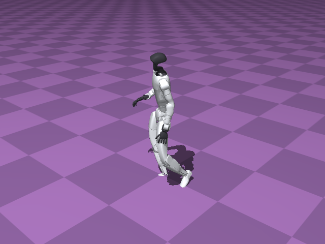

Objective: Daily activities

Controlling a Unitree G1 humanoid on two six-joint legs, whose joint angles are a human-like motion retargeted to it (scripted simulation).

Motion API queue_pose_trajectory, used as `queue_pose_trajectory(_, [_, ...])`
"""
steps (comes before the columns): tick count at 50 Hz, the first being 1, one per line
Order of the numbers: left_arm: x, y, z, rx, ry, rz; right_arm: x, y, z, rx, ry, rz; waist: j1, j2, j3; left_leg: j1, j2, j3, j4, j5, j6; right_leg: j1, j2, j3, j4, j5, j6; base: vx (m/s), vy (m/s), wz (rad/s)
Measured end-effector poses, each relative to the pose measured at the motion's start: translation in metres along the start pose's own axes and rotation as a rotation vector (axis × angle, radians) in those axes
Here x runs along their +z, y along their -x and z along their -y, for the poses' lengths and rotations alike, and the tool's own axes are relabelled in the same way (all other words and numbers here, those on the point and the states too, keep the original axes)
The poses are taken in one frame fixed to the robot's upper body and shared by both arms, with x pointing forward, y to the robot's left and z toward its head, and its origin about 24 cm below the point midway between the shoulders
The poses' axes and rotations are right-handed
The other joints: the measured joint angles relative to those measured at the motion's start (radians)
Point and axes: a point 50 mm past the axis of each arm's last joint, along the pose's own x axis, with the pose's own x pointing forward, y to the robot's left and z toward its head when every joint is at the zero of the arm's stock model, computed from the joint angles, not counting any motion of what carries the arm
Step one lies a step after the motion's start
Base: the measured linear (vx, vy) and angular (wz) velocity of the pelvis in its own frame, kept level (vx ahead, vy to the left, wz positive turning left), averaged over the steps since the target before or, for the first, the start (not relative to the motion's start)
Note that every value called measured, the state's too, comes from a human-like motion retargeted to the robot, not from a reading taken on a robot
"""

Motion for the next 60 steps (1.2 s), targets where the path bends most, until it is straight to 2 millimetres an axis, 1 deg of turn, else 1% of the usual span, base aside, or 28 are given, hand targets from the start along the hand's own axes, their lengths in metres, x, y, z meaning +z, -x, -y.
queue_pose_trajectory(2, [0.005,0.000,0.002,-0.012,0.008,0.033,0.000,-0.002,0.004,-0.017,0.005,0.004,0.008,0.041,-0.009,-0.044,0.036,-0.027,0.033,-0.005,-0.011,-0.019,0.026,-0.010,-0.003,0.006,-0.005,0.00,0.00,0.26])
queue_pose_trajectory(5, [0.018,0.001,0.003,-0.025,0.019,0.109,0.005,-0.008,0.009,-0.036,0.013,0.025,0.026,0.088,-0.024,-0.097,0.065,-0.051,0.054,-0.004,-0.025,-0.037,0.043,-0.032,-0.018,0.016,-0.006,0.01,0.00,0.42])
queue_pose_trajectory(8, [0.039,0.004,-0.001,-0.029,0.023,0.221,0.015,-0.018,0.013,-0.039,0.026,0.063,0.049,0.119,-0.036,-0.144,0.081,-0.061,0.059,0.007,-0.035,-0.048,0.040,-0.064,-0.037,0.026,-0.003,0.01,0.00,0.66])
queue_pose_trajectory(10, [0.057,0.008,-0.005,-0.028,0.023,0.311,0.023,-0.027,0.015,-0.033,0.042,0.095,0.067,0.132,-0.040,-0.172,0.085,-0.063,0.057,0.019,-0.042,-0.050,0.030,-0.090,-0.047,0.028,-0.002,0.01,0.00,0.82])
queue_pose_trajectory(15, [0.103,0.024,-0.015,-0.017,0.007,0.540,0.047,-0.050,0.007,0.043,0.104,0.166,0.122,0.153,-0.047,-0.228,0.097,-0.045,0.039,0.015,-0.040,-0.047,-0.005,-0.168,-0.049,0.027,0.003,0.01,0.02,0.95])
queue_pose_trajectory(19, [0.135,0.041,-0.020,-0.010,0.003,0.700,0.065,-0.067,-0.006,0.137,0.175,0.201,0.171,0.159,-0.055,-0.267,0.062,-0.045,-0.020,-0.065,-0.036,-0.045,-0.038,-0.230,-0.032,0.022,0.006,0.02,0.08,0.87])
queue_pose_trajectory(22, [0.154,0.053,-0.022,-0.011,0.008,0.800,0.080,-0.078,-0.014,0.202,0.230,0.226,0.202,0.157,-0.064,-0.281,0.024,-0.045,-0.086,-0.106,-0.042,-0.044,-0.066,-0.273,-0.017,0.018,0.008,0.03,0.10,0.80])
queue_pose_trajectory(28, [0.182,0.076,-0.023,-0.036,0.029,0.951,0.115,-0.092,-0.022,0.287,0.318,0.310,0.236,0.134,-0.081,-0.255,-0.051,-0.021,-0.237,-0.120,-0.051,-0.032,-0.114,-0.344,0.003,0.013,0.016,0.06,0.11,0.72])
queue_pose_trajectory(33, [0.202,0.093,-0.024,-0.068,0.030,1.056,0.145,-0.096,-0.022,0.325,0.388,0.414,0.248,0.108,-0.089,-0.211,-0.113,-0.015,-0.349,-0.130,-0.047,-0.019,-0.150,-0.377,0.019,0.011,0.020,0.06,0.11,0.51])
queue_pose_trajectory(39, [0.219,0.107,-0.021,-0.122,-0.021,1.138,0.168,-0.093,-0.024,0.387,0.522,0.525,0.245,0.069,-0.091,-0.160,-0.182,-0.021,-0.460,-0.113,-0.043,-0.010,-0.196,-0.389,0.054,0.012,0.019,0.05,0.09,0.38])
queue_pose_trajectory(45, [0.224,0.110,-0.013,-0.192,-0.122,1.145,0.170,-0.086,-0.030,0.474,0.688,0.581,0.224,0.036,-0.089,-0.121,-0.229,-0.026,-0.527,-0.092,-0.039,-0.011,-0.237,-0.373,0.106,0.010,0.013,0.03,0.07,0.25])
queue_pose_trajectory(50, [0.220,0.106,-0.006,-0.270,-0.180,1.095,0.169,-0.078,-0.029,0.529,0.761,0.623,0.184,0.012,-0.085,-0.091,-0.260,-0.018,-0.572,-0.073,-0.036,-0.023,-0.263,-0.337,0.147,0.005,0.010,0.00,0.00,0.00])
queue_pose_trajectory(55, [0.208,0.097,0.000,-0.358,-0.191,1.011,0.165,-0.068,-0.015,0.533,0.721,0.660,0.122,-0.006,-0.085,-0.066,-0.277,0.003,-0.600,-0.059,-0.037,-0.033,-0.275,-0.298,0.165,0.008,0.012,0.00,0.00,0.00])
queue_pose_trajectory(60, [0.192,0.090,0.004,-0.447,-0.163,0.930,0.161,-0.056,0.009,0.479,0.563,0.688,0.048,-0.011,-0.087,-0.047,-0.277,0.029,-0.611,-0.054,-0.041,-0.035,-0.269,-0.266,0.156,0.021,0.017,0.01,0.01,-0.12])
